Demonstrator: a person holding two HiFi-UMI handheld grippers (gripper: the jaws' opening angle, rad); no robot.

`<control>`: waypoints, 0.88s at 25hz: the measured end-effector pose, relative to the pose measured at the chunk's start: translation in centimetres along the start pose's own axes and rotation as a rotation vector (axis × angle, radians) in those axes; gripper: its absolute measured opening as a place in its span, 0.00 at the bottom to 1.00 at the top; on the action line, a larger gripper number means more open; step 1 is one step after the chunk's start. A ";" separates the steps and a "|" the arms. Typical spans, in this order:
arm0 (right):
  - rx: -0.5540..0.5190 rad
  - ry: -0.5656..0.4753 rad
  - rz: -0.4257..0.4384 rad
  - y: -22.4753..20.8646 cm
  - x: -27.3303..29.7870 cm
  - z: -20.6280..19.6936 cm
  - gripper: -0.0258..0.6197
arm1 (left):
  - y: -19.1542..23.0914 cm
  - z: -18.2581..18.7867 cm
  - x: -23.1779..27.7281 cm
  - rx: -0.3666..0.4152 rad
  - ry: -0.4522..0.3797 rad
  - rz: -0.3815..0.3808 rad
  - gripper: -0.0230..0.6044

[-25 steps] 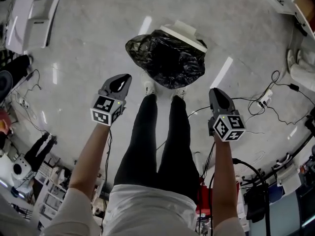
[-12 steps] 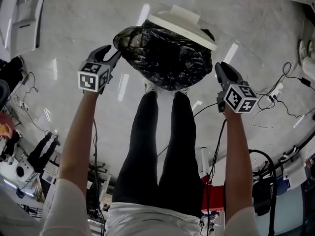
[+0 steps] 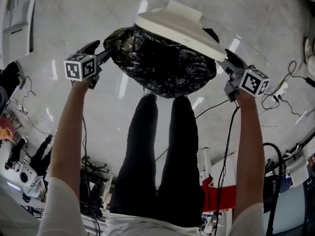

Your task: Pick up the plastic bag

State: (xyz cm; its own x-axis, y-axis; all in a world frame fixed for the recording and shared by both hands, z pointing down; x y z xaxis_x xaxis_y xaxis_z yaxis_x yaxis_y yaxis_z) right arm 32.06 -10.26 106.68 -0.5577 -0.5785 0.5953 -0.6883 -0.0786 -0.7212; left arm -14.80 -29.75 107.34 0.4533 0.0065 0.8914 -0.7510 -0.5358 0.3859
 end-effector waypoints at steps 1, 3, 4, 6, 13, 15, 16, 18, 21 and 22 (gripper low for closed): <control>0.022 0.004 0.020 -0.4 0.3 0.0 0.55 | 0.3 0.1 0.6 -0.010 0.005 -0.014 0.61; 0.069 0.016 0.081 -1.1 1.3 -0.3 0.58 | 0.8 0.2 1.8 -0.023 0.019 -0.054 0.63; 0.094 0.018 0.131 -1.3 2.0 -0.5 0.58 | 0.9 0.2 2.5 -0.032 0.028 -0.080 0.64; 0.145 0.013 0.254 -1.3 3.4 -1.0 0.58 | 0.9 0.1 4.0 -0.062 0.046 -0.141 0.64; 0.201 -0.070 0.288 -0.2 4.0 -1.3 0.04 | -1.0 -0.4 4.8 -0.122 0.000 -0.127 0.05; 0.214 -0.097 0.256 0.2 3.1 -1.3 0.04 | -1.7 -0.8 3.8 -0.124 0.000 -0.105 0.05; 0.215 -0.104 0.238 0.5 2.4 -1.2 0.04 | -2.2 -1.1 3.3 -0.112 0.004 -0.097 0.05; 0.204 -0.110 0.198 1.4 0.9 -1.0 0.04 | -3.6 -1.5 1.8 -0.079 0.009 -0.083 0.05; 0.151 -0.098 0.098 3.0 -1.6 -0.9 0.04 | -5.8 -1.8 -1.0 -0.018 0.003 -0.054 0.05; 0.130 -0.095 0.066 3.8 -2.4 -0.8 0.04 | -6.6 -1.8 -2.1 0.005 -0.003 -0.043 0.05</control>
State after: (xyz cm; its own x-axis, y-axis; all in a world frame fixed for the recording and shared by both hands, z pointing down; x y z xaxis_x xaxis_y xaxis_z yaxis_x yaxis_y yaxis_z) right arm 30.39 -8.49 102.82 -0.5487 -0.6597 0.5135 -0.5823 -0.1392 -0.8010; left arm -11.66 -24.77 103.37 0.4861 0.0271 0.8735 -0.7287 -0.5392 0.4223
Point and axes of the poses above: the fingertips, and each gripper's own axes: x forward along the fingers, y to its left, z out of its top, the point moved 7 cm from there along -x, backward along the fingers, and after that the axes turned 5 degrees about -x, right-handed, at the moved point
